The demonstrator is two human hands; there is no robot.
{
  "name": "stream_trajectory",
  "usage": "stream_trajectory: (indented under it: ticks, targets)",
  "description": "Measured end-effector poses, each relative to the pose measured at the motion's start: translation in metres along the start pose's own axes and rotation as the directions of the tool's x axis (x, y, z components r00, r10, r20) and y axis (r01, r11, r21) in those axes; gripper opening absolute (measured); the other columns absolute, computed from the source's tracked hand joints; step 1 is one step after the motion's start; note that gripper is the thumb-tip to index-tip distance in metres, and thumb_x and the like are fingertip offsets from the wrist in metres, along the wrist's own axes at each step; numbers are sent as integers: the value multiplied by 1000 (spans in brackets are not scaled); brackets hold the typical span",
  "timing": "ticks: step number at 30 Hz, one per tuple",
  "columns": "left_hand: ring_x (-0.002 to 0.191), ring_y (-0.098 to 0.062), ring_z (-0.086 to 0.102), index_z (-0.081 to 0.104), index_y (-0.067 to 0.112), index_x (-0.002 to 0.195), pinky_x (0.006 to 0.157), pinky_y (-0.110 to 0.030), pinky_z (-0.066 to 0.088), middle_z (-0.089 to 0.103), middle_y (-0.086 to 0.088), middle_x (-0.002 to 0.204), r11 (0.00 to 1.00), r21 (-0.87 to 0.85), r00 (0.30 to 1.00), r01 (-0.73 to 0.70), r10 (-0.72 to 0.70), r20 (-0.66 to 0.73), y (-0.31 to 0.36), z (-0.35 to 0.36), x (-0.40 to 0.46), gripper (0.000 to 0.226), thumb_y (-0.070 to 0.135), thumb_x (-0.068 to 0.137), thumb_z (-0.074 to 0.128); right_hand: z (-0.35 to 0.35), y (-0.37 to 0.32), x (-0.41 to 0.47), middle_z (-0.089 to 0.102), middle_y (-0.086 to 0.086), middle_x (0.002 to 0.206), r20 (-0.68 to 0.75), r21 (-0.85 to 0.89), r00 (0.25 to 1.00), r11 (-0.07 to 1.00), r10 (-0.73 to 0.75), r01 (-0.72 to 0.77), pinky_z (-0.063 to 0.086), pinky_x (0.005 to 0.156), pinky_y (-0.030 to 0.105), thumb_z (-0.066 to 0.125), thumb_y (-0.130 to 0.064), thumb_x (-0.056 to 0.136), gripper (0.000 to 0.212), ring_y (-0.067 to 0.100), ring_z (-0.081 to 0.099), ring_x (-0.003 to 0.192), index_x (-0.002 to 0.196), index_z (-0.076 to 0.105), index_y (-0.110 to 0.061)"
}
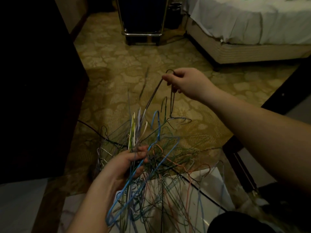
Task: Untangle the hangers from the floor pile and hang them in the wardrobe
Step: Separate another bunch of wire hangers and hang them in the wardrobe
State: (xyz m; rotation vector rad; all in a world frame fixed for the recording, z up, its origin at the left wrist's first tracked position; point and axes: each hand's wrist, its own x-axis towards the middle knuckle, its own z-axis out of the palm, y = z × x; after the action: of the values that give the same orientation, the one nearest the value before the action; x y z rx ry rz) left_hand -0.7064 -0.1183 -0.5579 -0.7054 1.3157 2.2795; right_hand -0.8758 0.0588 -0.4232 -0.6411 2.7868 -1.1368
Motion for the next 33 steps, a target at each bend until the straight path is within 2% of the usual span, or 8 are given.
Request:
stream_trajectory:
  ticks: [10,14,17,21,23,28,30,33]
  targets:
    - [31,-12,39,58,5,104,31,-13,28,52,-8,60,994,-86,994,-64,72,86,7,-8,-18,29,5,75,56,-25,47,15,66,-2,83,-87,117,950,951,298,-288,40,58,25,48,-61,92,43,12,57,72,95,66,-21]
    - [37,-14,50,68,6,102,36,-17,41,59,-10,70,966,-257,914,-32,132,383,17,-26,-11,40,9,66,85,-29,75,2,66,-2,82,-76,147,901,898,427,-414,39,63,31,50,-61,90,42,14,56,72,89,64,-22]
    - [68,-24,67,55,0,129,59,-30,52,63,-18,101,934,-358,810,5,206,549,20,-35,-10,33,9,102,38,-25,109,-20,64,1,83,-86,175,865,862,494,-475,36,59,29,50,-42,94,29,15,55,70,91,61,-16]
    - [31,-7,46,72,3,106,32,-16,34,55,-1,65,973,-227,846,-39,153,510,21,-27,-9,43,19,68,87,-12,171,-65,63,1,89,-9,260,756,732,654,-630,35,63,28,51,-30,95,16,15,56,73,95,60,-16]
    - [29,-6,42,73,2,103,31,-15,31,52,0,62,970,-243,837,-23,151,525,21,-22,-10,47,19,62,90,-6,197,-83,64,2,96,9,348,705,659,709,-667,36,64,30,52,-29,98,17,15,59,77,104,61,-16]
    - [54,-20,55,50,-8,130,54,-30,46,60,-17,91,925,-364,785,104,148,601,24,-16,0,37,13,106,31,18,237,-111,60,5,85,33,417,642,573,766,-705,34,46,20,43,-19,101,16,14,55,64,109,56,-13]
    - [44,-16,52,61,-4,114,45,-26,44,59,-11,78,936,-336,774,107,133,619,26,-6,2,25,13,97,57,32,252,-126,57,12,85,52,297,599,561,799,-773,37,52,24,41,-17,100,18,20,51,64,100,57,-8]
    - [26,-5,36,63,9,89,28,-13,28,44,3,57,963,-252,891,-98,198,409,20,1,6,51,20,52,95,51,275,-146,57,19,106,116,-73,528,538,841,-840,43,76,35,38,-18,102,25,30,56,90,107,57,-2]
